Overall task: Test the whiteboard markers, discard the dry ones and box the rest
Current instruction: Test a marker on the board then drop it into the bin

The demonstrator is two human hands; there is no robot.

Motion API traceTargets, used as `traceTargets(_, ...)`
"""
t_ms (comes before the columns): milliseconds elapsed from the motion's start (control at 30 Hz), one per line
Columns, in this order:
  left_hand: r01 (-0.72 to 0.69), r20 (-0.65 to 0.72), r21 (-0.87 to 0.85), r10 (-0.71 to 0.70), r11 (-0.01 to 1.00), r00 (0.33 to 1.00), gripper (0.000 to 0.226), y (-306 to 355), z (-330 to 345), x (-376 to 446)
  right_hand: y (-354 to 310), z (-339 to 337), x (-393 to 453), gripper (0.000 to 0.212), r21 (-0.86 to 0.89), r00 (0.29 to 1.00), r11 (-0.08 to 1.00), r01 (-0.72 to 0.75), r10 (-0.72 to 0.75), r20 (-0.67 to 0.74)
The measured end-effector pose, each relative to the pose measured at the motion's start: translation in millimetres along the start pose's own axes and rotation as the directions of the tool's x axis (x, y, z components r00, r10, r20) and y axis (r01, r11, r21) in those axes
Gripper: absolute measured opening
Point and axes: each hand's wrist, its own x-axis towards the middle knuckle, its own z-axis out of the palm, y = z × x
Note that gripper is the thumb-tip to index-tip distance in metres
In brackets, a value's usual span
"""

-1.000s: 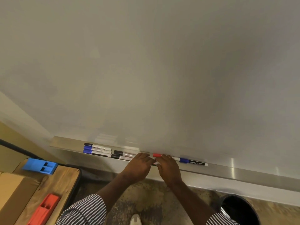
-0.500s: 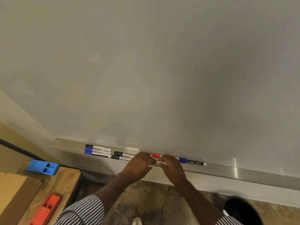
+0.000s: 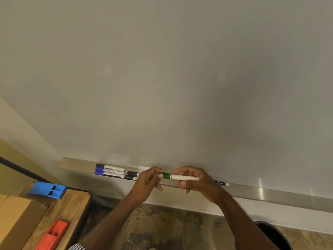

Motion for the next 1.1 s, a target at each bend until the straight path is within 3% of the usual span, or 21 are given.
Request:
traceTargets(100, -0.002, -0.008, -0.102, 0.001, 0.995, 1.000, 0.043, 28, 0, -1, -6, 21, -8, 0.047, 0.188, 0.993, 0.975, 0.120, -0.120, -0.015)
traceTargets(233, -0.069, -0.084, -0.097, 0.061, 0.993, 0.995, 0.045, 73, -1, 5, -23, 49, -7, 0.058, 0.400, 0.951, 0.862, 0.310, -0.283, -0.127)
traceTargets(400, -0.261, -0.210, -0.127, 0.231, 0.957, 0.950, 0.042, 112, 16, 1, -71, 83, 6, 0.032, 0.314, 0.822, 0.787, 0.531, -0.387, -0.418)
traceTargets(467, -0.293, -0.243, -0.167, 0.248, 0.942, 0.938, 0.039, 122, 24, -1, -86, 91, 10, 0.012, 0.283, 0.754, 0.748, 0.600, -0.411, -0.511)
traceTargets(533, -0.298, -0.307, -0.237, 0.220, 0.925, 0.926, 0.049, 128, 32, -4, -97, 94, 12, 0.007, 0.292, 0.717, 0.711, 0.640, -0.416, -0.559)
traceTargets(633, -0.292, -0.416, -0.288, 0.155, 0.912, 0.896, 0.062, 130, 42, -9, -107, 102, 14, 0.010, 0.240, 0.695, 0.727, 0.643, -0.423, -0.582)
traceTargets(733, -0.334, -0.433, -0.332, 0.172, 0.882, 0.885, 0.067, 140, 44, -11, -105, 115, 18, 0.012, 0.197, 0.696, 0.778, 0.596, -0.379, -0.610)
traceTargets(900, -0.264, -0.400, -0.615, -0.005, 0.743, 0.916, 0.037, 165, 42, -6, -102, 129, 24, 0.016, 0.234, 0.676, 0.797, 0.556, -0.270, -0.686)
traceTargets(1100, -0.228, -0.421, -0.750, -0.182, 0.621, 0.888, 0.034, 176, 47, -3, -110, 132, 26, 0.020, 0.265, 0.671, 0.816, 0.513, -0.189, -0.717)
